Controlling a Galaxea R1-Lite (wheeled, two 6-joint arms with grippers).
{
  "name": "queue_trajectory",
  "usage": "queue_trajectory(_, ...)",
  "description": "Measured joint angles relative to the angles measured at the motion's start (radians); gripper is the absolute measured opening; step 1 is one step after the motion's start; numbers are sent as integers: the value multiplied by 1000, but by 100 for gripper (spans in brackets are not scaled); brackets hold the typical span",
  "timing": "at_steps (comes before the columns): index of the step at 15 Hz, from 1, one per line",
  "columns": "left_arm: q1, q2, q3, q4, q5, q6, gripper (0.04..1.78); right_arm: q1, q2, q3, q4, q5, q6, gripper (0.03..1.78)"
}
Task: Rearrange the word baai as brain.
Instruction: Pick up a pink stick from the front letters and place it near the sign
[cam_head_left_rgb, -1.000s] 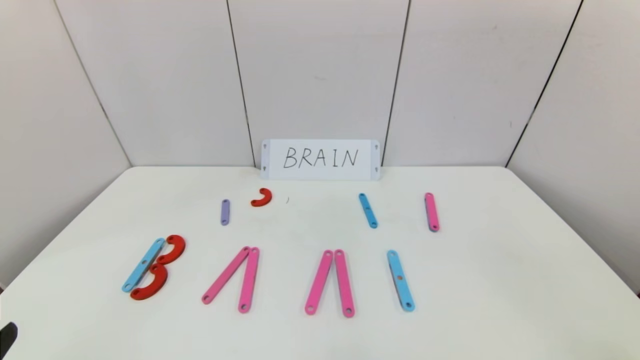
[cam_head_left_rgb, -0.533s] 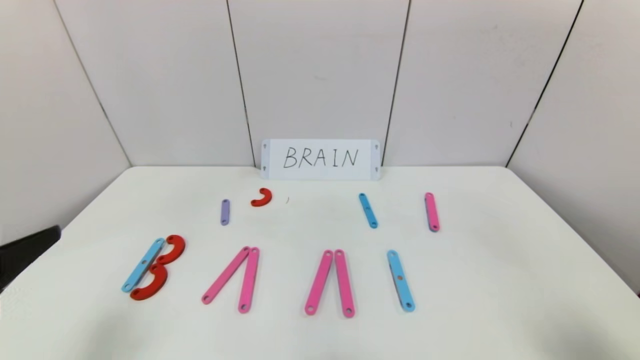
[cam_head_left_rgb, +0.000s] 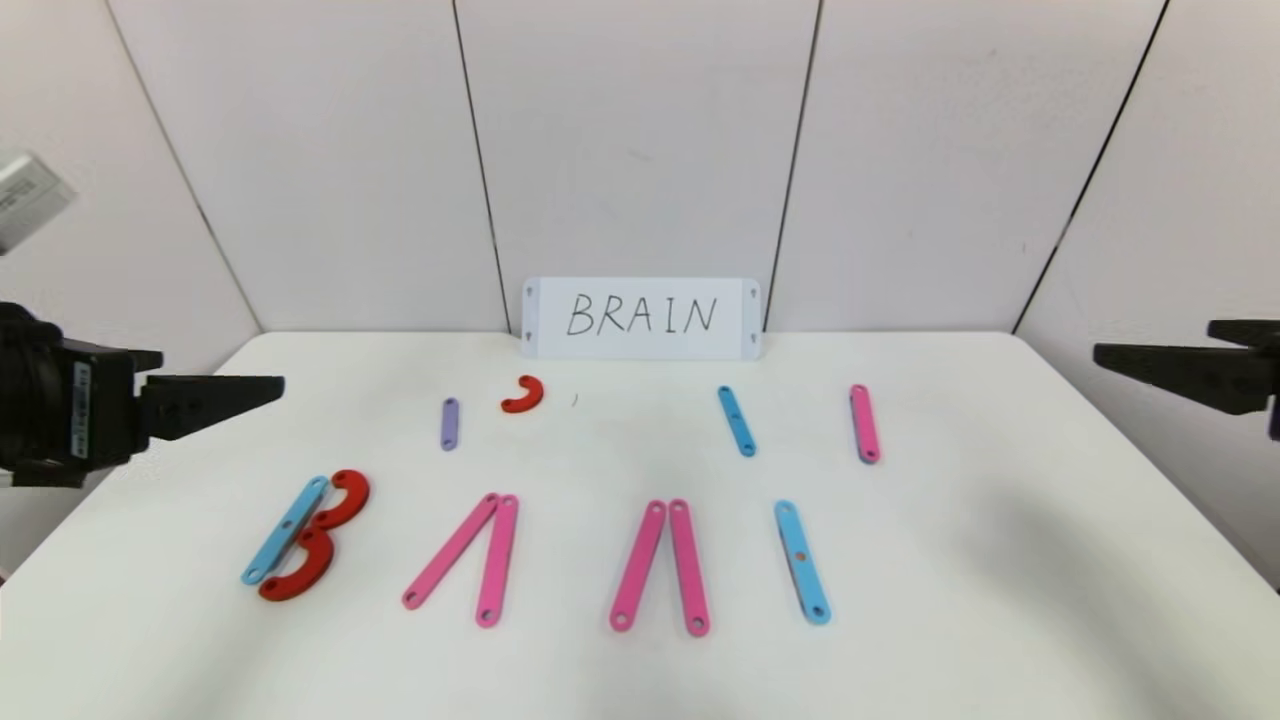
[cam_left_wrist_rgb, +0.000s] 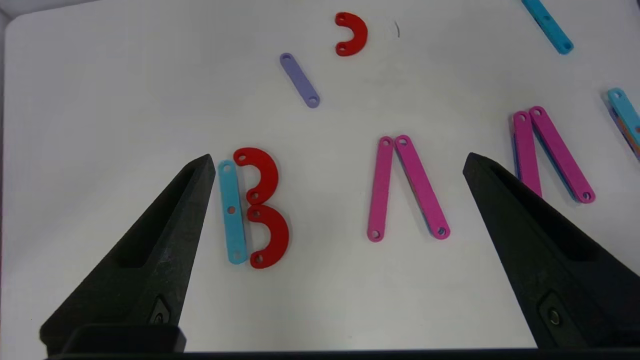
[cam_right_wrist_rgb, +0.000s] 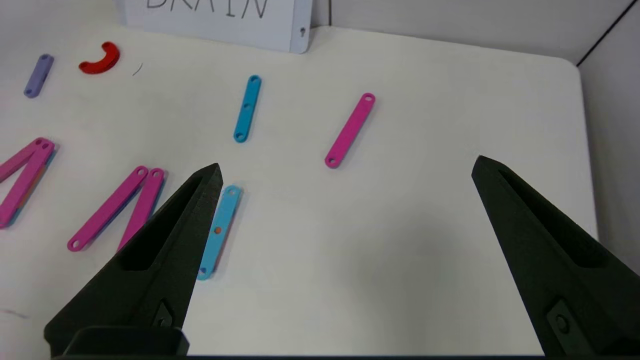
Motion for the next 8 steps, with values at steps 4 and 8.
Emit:
queue_trajectory(4,-74,70,-9,23,-1,19,174,11,124,7,-2,150,-2,174)
queue_trajectory(8,-104,114,34,34,6,38,174,21,211,15,-3,182,-2,174)
